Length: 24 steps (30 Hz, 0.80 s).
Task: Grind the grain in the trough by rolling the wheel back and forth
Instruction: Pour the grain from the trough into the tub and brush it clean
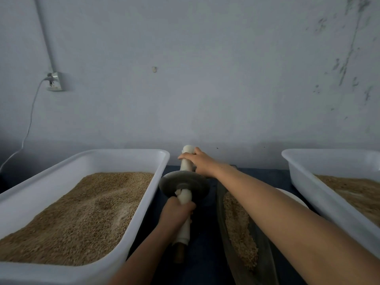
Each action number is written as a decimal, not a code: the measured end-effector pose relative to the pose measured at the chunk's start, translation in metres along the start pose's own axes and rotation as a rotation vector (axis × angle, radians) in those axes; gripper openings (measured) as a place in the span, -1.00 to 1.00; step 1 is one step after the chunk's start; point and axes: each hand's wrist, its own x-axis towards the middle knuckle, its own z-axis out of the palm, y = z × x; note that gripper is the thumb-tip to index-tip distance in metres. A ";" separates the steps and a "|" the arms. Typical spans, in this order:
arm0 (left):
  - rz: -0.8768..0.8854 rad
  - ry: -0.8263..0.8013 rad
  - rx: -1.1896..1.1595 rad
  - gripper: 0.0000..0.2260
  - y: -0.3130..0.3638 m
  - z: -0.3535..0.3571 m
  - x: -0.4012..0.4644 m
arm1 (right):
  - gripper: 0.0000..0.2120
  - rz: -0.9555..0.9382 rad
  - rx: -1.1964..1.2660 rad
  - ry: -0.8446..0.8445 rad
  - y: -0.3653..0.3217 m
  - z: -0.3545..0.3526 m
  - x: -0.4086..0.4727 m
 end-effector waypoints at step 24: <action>-0.008 -0.161 -0.175 -0.37 0.022 0.058 -0.082 | -0.52 0.552 0.553 0.267 0.080 -0.010 -0.128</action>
